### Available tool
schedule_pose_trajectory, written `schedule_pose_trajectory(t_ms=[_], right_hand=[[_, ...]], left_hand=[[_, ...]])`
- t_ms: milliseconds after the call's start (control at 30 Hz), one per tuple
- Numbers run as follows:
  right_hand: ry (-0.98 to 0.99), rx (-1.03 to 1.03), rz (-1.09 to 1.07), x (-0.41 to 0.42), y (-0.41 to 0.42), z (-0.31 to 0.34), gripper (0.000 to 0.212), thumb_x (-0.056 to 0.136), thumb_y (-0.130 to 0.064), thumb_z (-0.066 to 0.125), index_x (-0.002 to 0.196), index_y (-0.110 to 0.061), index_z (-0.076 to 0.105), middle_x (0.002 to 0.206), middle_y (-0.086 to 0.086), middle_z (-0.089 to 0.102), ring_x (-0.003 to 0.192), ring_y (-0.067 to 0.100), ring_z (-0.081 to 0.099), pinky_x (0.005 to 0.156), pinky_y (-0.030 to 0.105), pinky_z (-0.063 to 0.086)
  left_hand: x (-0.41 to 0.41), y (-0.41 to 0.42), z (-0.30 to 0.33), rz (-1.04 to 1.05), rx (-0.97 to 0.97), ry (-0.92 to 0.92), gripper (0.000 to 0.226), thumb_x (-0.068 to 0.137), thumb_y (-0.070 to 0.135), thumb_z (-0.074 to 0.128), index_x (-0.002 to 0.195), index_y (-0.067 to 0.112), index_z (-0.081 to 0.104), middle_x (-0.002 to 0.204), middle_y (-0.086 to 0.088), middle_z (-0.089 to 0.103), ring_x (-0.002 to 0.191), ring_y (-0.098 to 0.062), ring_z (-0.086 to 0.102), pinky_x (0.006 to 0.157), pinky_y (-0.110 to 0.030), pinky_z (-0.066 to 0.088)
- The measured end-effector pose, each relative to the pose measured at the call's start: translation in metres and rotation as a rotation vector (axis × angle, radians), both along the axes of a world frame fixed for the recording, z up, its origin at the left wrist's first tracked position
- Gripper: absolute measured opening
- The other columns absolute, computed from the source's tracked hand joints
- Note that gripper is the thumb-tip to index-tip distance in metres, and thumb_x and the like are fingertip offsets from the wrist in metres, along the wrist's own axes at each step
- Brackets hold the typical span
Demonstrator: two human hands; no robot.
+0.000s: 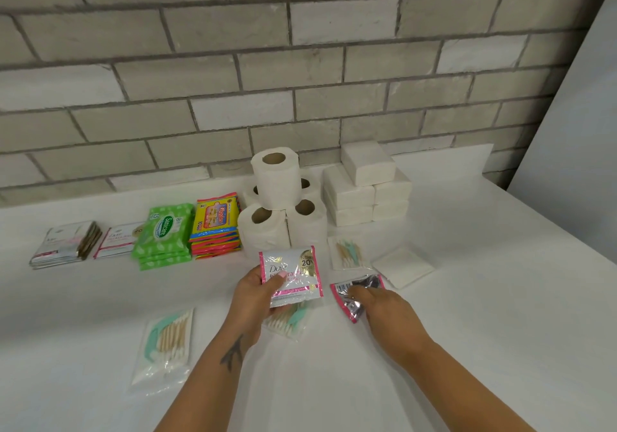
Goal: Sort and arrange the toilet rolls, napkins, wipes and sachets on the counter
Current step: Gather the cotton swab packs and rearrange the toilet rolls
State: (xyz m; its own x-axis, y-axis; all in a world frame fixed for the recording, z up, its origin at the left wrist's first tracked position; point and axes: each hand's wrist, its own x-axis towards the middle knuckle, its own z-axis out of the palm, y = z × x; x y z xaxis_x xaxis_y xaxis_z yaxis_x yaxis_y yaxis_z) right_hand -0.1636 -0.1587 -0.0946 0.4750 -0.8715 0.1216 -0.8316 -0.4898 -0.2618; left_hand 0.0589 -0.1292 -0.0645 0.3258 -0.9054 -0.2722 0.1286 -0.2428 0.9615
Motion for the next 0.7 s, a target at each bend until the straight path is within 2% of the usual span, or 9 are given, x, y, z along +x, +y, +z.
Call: schedule_pose_trajectory(t_ms=[100,233,333,433,500,567,633,700], right_hand=[[-0.17,-0.003,-0.03,-0.001,-0.002,0.0,0.044,0.083,0.0,0.048,0.122,-0.02,0.054,0.107,0.004,0.064,0.096,0.028,0.057,0.076,0.03,0.04],[-0.403,0.081,-0.129,0.0,-0.007,0.019,0.031,0.085,0.003,0.048,0.11,-0.013,0.058,0.095,0.003,0.06,0.081,0.019,0.052,0.069,0.024,0.039],[-0.553,0.177,-0.186,0.001,-0.013,0.036,0.03,0.083,0.006,0.042,0.097,-0.017,0.056,0.084,0.003,0.059,0.075,0.023,0.054,0.064,0.032,0.042],[-0.666,0.39,-0.257,0.001,-0.02,0.051,0.016,0.079,-0.01,0.043,0.083,-0.022,0.052,0.078,0.003,0.059,0.072,0.021,0.054,0.056,0.029,0.04],[-0.685,0.549,-0.269,0.001,-0.024,0.059,0.012,0.07,-0.022,0.047,0.081,-0.024,0.05,0.082,0.004,0.06,0.076,0.023,0.058,0.058,0.029,0.041],[-0.693,0.676,-0.241,0.001,-0.027,0.061,0.016,0.07,-0.021,0.055,0.085,-0.021,0.052,0.091,0.009,0.063,0.084,0.025,0.062,0.067,0.034,0.047],[-0.661,0.745,-0.179,0.003,-0.029,0.061,0.016,0.079,-0.015,0.062,0.094,-0.017,0.057,0.099,0.008,0.067,0.091,0.024,0.065,0.08,0.039,0.052],[-0.564,0.746,-0.134,0.009,-0.03,0.062,0.015,0.087,-0.014,0.063,0.102,-0.017,0.061,0.102,0.005,0.069,0.094,0.02,0.067,0.085,0.037,0.055]], left_hand=[[0.0,-0.001,0.0,0.003,0.018,-0.014,0.011,0.092,0.014,0.057,0.1,0.018,0.064,0.1,-0.01,0.071,0.092,-0.031,0.068,0.088,-0.05,0.053],[0.0,-0.002,0.0,-0.005,0.028,-0.024,0.013,0.093,0.013,0.056,0.102,0.018,0.063,0.1,-0.01,0.071,0.091,-0.03,0.067,0.087,-0.047,0.053],[-0.002,-0.002,-0.002,-0.019,0.039,-0.033,0.016,0.093,0.013,0.056,0.107,0.016,0.063,0.102,-0.009,0.071,0.094,-0.03,0.067,0.089,-0.049,0.053],[-0.006,-0.002,-0.003,-0.041,0.036,-0.031,0.015,0.093,0.012,0.056,0.105,0.016,0.063,0.101,-0.009,0.071,0.092,-0.029,0.068,0.083,-0.044,0.056],[-0.009,-0.001,-0.003,-0.064,0.038,-0.029,0.016,0.094,0.012,0.054,0.107,0.015,0.062,0.1,-0.009,0.071,0.09,-0.028,0.068,0.074,-0.039,0.058],[-0.012,0.0,-0.003,-0.097,0.051,-0.043,0.016,0.095,0.012,0.052,0.107,0.016,0.062,0.1,-0.009,0.071,0.088,-0.026,0.069,0.068,-0.034,0.058],[-0.016,0.0,-0.004,-0.134,0.074,-0.057,0.019,0.096,0.014,0.051,0.11,0.015,0.062,0.101,-0.009,0.072,0.089,-0.025,0.07,0.071,-0.035,0.058],[-0.019,0.0,-0.003,-0.171,0.091,-0.065,0.022,0.097,0.015,0.049,0.113,0.014,0.062,0.102,-0.009,0.072,0.092,-0.026,0.07,0.078,-0.039,0.058]])
